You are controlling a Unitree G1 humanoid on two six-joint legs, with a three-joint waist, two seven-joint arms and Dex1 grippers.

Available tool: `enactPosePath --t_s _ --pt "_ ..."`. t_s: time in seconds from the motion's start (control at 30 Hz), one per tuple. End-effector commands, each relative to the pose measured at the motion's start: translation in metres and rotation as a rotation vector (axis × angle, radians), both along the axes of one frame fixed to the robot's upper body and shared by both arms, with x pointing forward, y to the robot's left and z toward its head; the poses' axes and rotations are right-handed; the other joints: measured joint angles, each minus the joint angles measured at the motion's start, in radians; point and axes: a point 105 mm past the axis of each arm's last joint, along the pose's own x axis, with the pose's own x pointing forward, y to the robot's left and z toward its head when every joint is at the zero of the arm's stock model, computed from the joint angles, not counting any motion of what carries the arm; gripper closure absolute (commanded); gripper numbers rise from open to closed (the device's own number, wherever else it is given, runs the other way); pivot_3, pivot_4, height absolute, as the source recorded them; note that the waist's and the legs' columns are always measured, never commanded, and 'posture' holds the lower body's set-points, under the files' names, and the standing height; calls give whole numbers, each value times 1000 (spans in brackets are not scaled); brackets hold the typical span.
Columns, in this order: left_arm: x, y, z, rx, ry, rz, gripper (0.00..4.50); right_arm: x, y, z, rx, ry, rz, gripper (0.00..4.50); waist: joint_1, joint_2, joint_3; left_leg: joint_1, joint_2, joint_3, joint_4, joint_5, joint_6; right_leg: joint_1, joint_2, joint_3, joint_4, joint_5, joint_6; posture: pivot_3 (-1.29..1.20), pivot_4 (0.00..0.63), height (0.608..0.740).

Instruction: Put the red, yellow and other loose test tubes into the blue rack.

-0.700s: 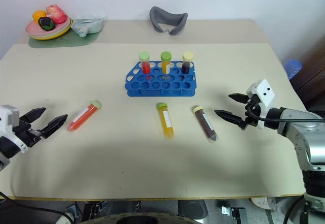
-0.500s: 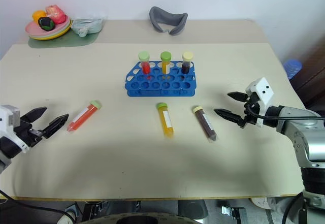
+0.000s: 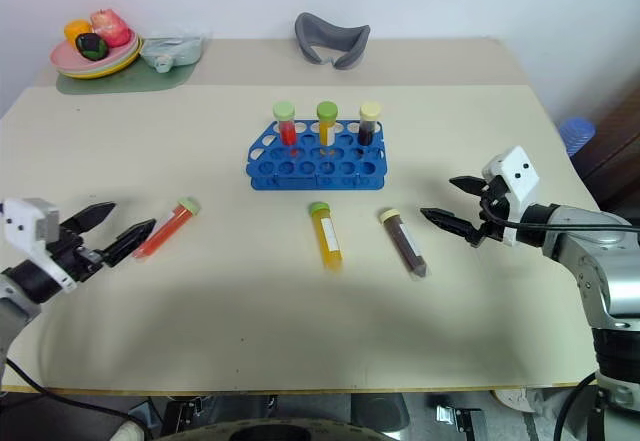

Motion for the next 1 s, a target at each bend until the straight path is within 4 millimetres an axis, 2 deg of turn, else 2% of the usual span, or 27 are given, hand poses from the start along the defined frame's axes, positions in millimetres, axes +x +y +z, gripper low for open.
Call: enactPosePath --t_s 0.03,0.13,0.27,0.4,0.53,0.77,1.0 --pt "4 -26 6 8 -21 -123 0 -6 6 21 -22 -34 -22 62 0 0 0 0 0 0 0 0 0 0 0 0 0 0 0 0 150 740" --pt "9 -48 2 36 -13 -235 0 -10 12 21 -70 24 -59 62 0 0 0 0 0 0 0 0 0 0 0 0 0 0 0 0 150 740" --pt "9 -74 -2 89 -45 -382 0 -17 33 20 -94 116 -67 62 -2 1 0 0 0 0 0 0 0 -1 0 0 0 0 0 0 150 740" --pt "2 -100 -6 93 -88 -530 0 -21 51 8 -81 266 -117 62 0 1 0 0 0 0 0 0 0 0 0 0 0 0 0 0 150 740" --pt "-7 -121 -11 89 -88 -652 0 -23 61 1 -101 296 -137 62 4 1 0 -2 0 0 0 0 0 -2 0 0 0 0 0 0 150 740" --pt "-17 -139 -25 125 -72 -775 0 -20 59 -9 -189 328 -219 62 -3 1 0 -2 0 0 0 0 1 -2 0 0 0 0 0 0 150 740" --pt "-25 -141 -34 158 -60 -839 0 -9 61 -12 -149 409 -303 62 -1 1 0 -2 0 0 0 0 1 -2 0 1 0 0 0 0 150 740"
